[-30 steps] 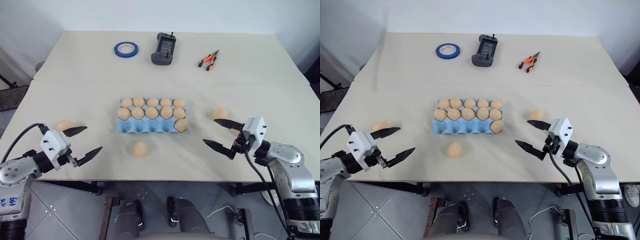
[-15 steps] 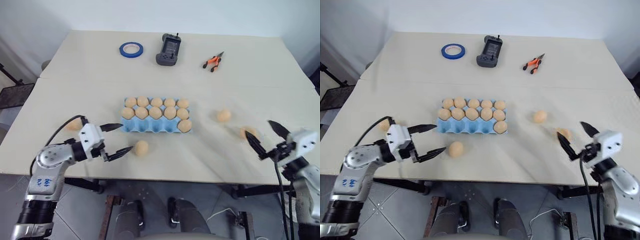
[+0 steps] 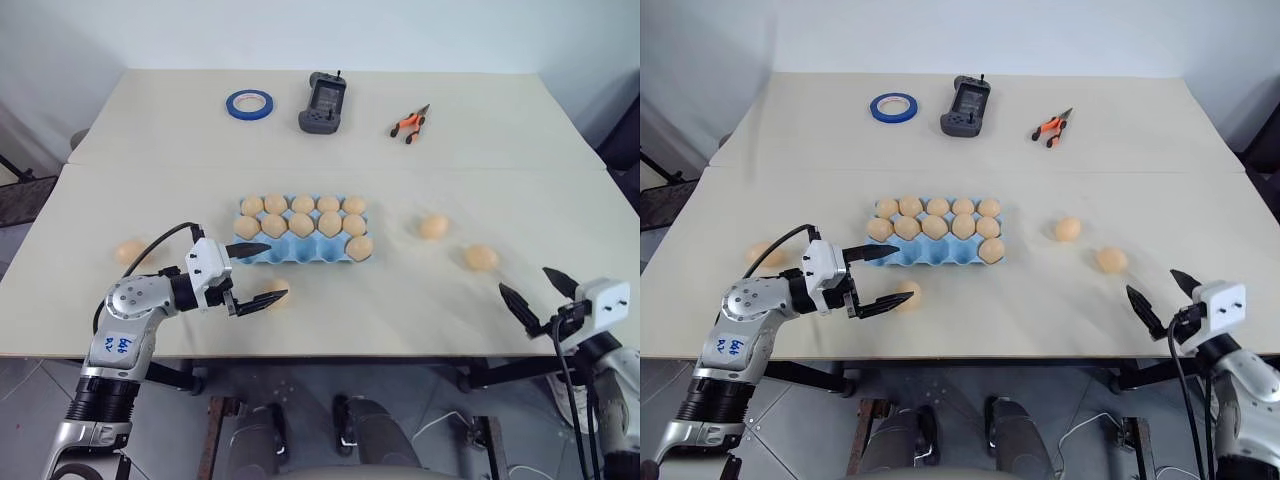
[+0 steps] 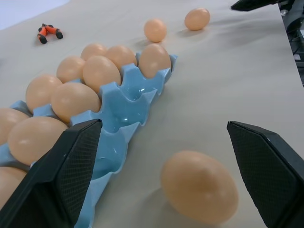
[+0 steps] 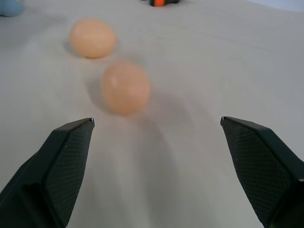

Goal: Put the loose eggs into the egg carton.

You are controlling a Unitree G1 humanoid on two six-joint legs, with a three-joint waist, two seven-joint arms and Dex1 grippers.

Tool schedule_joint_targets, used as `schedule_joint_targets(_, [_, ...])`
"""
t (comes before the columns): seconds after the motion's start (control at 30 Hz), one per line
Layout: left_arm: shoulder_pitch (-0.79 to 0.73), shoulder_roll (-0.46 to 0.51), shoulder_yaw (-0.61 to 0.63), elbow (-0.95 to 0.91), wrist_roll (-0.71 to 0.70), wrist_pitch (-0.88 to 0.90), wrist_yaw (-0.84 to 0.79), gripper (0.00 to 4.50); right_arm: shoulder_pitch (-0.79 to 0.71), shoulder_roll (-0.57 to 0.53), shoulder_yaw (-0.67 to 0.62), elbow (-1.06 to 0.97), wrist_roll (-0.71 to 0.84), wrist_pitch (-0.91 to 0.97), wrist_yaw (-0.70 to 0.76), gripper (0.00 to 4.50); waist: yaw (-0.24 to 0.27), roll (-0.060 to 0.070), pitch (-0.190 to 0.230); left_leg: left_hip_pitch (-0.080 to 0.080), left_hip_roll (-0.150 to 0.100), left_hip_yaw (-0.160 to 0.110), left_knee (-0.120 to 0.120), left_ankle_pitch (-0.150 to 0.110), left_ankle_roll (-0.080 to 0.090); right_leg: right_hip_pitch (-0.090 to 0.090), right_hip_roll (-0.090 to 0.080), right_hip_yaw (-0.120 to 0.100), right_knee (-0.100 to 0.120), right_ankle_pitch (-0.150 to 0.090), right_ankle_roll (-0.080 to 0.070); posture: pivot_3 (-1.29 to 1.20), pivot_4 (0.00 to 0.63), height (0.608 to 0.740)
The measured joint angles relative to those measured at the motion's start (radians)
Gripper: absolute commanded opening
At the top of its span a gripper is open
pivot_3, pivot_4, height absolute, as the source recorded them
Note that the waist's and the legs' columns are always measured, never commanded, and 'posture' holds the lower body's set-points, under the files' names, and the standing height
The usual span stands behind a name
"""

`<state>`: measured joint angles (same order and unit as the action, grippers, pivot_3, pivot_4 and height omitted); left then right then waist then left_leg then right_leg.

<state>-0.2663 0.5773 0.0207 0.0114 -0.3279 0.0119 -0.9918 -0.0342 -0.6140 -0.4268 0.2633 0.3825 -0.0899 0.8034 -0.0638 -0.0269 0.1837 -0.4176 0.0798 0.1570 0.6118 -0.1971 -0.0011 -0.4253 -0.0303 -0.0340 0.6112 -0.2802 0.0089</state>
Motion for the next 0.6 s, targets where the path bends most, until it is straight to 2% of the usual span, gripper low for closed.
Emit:
schedule_joint_targets(0.17, [0.016,-0.007,0.009,-0.006,0.000,-0.003,0.003,4.49,-0.189,-0.050,0.072,0.194,-0.026,-0.001,0.093,4.50,0.007,0.000,0.000,0.000,0.001,0.000,-0.001,0.000,0.000,-0.002,0.001,0.000,0.004,0.000,-0.001,0.00,0.150,0.740])
schedule_joint_targets(0.3, [0.034,-0.008,0.018,-0.010,0.000,-0.008,0.011,4.49,-0.288,-0.050,0.125,0.354,-0.052,-0.019,0.160,4.50,0.010,0.000,0.000,0.001,0.001,0.000,-0.001,-0.001,-0.001,-0.004,0.001,0.000,0.011,0.002,0.008,0.00,0.150,0.740])
schedule_joint_targets(0.37, [0.042,-0.008,0.018,-0.011,0.000,-0.011,0.015,4.49,-0.341,-0.050,0.149,0.431,-0.069,-0.029,0.187,4.50,0.008,0.000,0.000,0.002,0.001,0.000,-0.001,-0.001,-0.002,-0.003,0.001,0.000,0.011,0.002,0.008,0.00,0.150,0.740])
schedule_joint_targets(0.47, [0.044,-0.010,0.019,-0.018,0.000,-0.014,0.023,4.50,-0.397,-0.050,0.170,0.524,-0.096,-0.066,0.212,3.92,0.007,0.000,0.000,0.004,0.001,0.000,0.000,-0.001,-0.002,-0.002,0.001,0.001,0.011,0.002,0.008,0.00,0.150,0.740])
schedule_joint_targets(0.6, [0.062,-0.009,0.029,-0.039,0.000,-0.018,0.038,4.50,-0.433,-0.043,0.177,0.595,-0.108,-0.136,0.232,2.52,0.006,0.000,0.000,0.004,0.001,0.001,0.000,-0.001,-0.002,-0.002,0.001,0.003,0.011,0.002,0.008,0.00,0.150,0.740])
